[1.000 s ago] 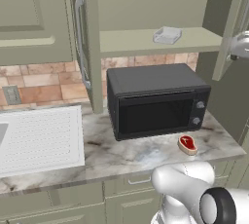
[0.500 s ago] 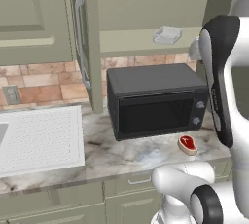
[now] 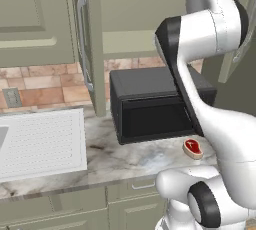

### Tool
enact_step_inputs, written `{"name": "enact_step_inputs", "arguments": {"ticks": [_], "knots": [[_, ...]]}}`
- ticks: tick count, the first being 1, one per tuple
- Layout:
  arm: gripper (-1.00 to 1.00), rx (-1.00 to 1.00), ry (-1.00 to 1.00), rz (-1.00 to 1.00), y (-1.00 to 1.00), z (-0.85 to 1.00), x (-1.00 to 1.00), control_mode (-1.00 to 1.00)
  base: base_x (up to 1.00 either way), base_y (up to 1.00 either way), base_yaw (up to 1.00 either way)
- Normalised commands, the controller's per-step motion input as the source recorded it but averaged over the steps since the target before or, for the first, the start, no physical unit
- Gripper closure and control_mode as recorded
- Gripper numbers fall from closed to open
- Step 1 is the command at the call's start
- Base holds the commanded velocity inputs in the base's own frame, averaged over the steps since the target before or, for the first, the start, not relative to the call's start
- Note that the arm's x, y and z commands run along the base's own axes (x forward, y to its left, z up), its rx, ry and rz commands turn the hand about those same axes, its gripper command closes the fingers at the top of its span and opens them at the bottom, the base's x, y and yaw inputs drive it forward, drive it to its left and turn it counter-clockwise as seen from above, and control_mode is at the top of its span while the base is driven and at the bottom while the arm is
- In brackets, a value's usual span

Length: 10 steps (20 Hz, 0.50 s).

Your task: Retrieve the tupperware from the cabinet, then place the raw meat into the tupperware to avoid contamination.

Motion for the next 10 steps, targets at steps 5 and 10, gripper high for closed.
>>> {"name": "enact_step_inputs", "arguments": {"ticks": [5, 10], "knots": [[-1.0, -0.23, 0.15, 0.11, 0.0, -0.13, 0.46, -1.0, 0.0, 0.0, 0.0], [-1.0, -0.24, 0.15, 0.12, -0.06, -0.16, 0.52, -1.0, 0.0, 0.0, 0.0]]}}
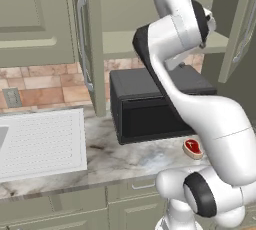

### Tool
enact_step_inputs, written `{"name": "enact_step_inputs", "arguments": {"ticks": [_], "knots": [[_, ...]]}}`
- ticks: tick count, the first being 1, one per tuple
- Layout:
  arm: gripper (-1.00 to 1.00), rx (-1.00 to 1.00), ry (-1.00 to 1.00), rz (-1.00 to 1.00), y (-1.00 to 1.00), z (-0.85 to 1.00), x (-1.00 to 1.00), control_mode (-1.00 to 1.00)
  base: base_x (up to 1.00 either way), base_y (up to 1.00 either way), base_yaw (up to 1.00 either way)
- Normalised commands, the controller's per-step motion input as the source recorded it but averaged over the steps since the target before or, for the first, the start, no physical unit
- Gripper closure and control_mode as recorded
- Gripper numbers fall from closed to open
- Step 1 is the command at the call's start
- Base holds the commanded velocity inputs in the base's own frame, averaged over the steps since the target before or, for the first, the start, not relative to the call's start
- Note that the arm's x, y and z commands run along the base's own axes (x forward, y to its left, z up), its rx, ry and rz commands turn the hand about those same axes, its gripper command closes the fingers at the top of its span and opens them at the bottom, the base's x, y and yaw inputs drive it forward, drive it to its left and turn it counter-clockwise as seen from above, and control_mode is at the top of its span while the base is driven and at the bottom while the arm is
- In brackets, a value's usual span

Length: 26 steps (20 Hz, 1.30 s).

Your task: Retrieve the tupperware from the cabinet, then place the raw meat into the tupperware to avoid contamination.

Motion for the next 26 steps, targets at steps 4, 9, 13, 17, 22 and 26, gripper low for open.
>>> {"name": "enact_step_inputs", "arguments": {"ticks": [4, 9, 13, 17, 22, 26], "knots": [[-1.0, -0.21, 0.14, 0.11, -0.28, -0.12, 0.46, -1.0, 0.0, 0.0, 0.0], [-1.0, -0.2, 0.14, 0.08, -0.39, -0.08, 0.42, -1.0, 0.0, 0.0, 0.0], [-1.0, -0.19, 0.16, 0.04, -0.4, -0.09, 0.38, -1.0, 0.0, 0.0, 0.0], [-1.0, -0.17, 0.19, -0.03, -0.36, -0.04, 0.25, -1.0, 0.0, 0.0, 0.0], [-1.0, -0.17, 0.21, -0.12, -0.38, -0.01, 0.1, -1.0, 0.0, 0.0, 0.0], [-1.0, -0.16, 0.2, -0.17, -0.42, -0.06, 0.0, -1.0, 0.0, 0.0, 0.0]]}}
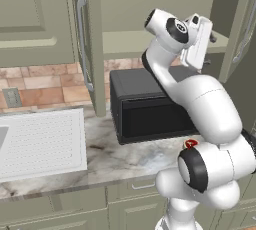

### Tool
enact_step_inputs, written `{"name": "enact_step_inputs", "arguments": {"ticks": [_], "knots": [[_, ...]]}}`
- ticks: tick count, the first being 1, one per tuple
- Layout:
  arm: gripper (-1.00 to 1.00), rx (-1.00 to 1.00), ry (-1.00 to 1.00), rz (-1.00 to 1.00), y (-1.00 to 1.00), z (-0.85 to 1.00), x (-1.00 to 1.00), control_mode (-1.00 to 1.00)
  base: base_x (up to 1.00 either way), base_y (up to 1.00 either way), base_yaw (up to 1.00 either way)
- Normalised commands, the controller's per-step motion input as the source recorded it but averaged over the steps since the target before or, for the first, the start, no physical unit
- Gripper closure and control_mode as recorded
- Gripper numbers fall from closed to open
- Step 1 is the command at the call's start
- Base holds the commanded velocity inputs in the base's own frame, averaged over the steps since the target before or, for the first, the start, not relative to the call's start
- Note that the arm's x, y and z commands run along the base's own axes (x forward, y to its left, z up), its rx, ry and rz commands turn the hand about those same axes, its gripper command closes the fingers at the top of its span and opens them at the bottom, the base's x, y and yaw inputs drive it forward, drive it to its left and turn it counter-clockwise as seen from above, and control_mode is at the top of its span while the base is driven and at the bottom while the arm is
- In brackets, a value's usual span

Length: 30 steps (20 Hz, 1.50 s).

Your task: Retrieve the tupperware from the cabinet, then place the raw meat into the tupperware to avoid contamination.

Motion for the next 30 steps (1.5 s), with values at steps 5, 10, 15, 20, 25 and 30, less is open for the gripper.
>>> {"name": "enact_step_inputs", "arguments": {"ticks": [5, 10, 15, 20, 25, 30], "knots": [[-1.0, -0.17, 0.16, -0.16, -0.44, -0.08, 0.05, -1.0, 0.0, 0.0, 0.0], [-1.0, -0.13, 0.03, -0.1, -0.46, 0.0, 0.0, -1.0, 0.0, 0.0, 0.0], [-1.0, -0.07, 0.0, -0.05, -0.46, 0.04, -0.05, -1.0, 0.0, 0.0, 0.0], [-1.0, -0.06, 0.0, -0.05, -0.51, 0.05, -0.12, -1.0, 0.0, 0.0, 0.0], [-1.0, -0.05, 0.0, -0.04, -0.54, 0.01, -0.11, -1.0, 0.0, 0.0, 0.0], [-1.0, -0.03, 0.0, -0.02, -0.57, 0.0, -0.01, -1.0, 0.0, 0.0, 0.0]]}}
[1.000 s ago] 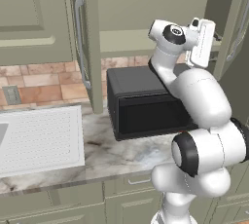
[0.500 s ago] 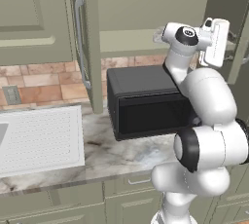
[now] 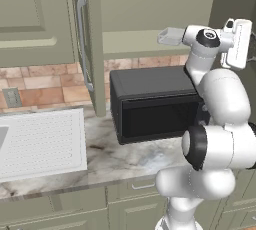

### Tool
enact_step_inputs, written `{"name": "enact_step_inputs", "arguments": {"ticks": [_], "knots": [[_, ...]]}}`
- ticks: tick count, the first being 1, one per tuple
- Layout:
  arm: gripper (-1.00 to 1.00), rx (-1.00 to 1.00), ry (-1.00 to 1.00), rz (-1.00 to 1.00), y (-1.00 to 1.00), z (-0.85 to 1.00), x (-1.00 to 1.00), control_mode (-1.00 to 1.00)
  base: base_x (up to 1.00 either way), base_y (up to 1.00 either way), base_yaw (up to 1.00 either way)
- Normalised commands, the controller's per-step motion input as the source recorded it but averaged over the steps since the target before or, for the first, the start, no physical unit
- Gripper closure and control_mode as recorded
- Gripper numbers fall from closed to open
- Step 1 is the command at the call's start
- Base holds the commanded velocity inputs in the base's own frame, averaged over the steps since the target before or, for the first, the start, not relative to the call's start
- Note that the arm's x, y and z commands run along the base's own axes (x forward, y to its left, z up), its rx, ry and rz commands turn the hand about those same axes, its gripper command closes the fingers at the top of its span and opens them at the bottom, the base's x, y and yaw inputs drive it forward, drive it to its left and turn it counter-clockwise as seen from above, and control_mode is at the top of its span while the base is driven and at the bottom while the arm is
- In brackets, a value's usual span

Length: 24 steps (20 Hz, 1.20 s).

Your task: Retrieve the tupperware from the cabinet, then place the raw meat into the tupperware to avoid contamination.

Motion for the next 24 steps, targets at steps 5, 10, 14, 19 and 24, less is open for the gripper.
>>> {"name": "enact_step_inputs", "arguments": {"ticks": [5, 10, 14, 19, 24], "knots": [[-1.0, -0.02, 0.0, -0.02, -0.58, -0.01, 0.0, -1.0, 0.0, 0.0, 0.0], [-1.0, -0.01, 0.0, 0.0, -0.26, -0.03, 0.0, -1.0, 0.0, 0.0, 0.0], [-1.0, 0.0, 0.0, 0.0, 0.0, 0.0, 0.01, -1.0, 0.0, 0.0, 0.0], [-1.0, 0.0, -0.02, 0.0, 0.02, -0.05, 0.04, -1.0, 0.0, 0.0, 0.0], [-1.0, -0.02, -0.08, 0.0, 0.48, -0.02, 0.03, -1.0, 0.0, 0.0, 0.0]]}}
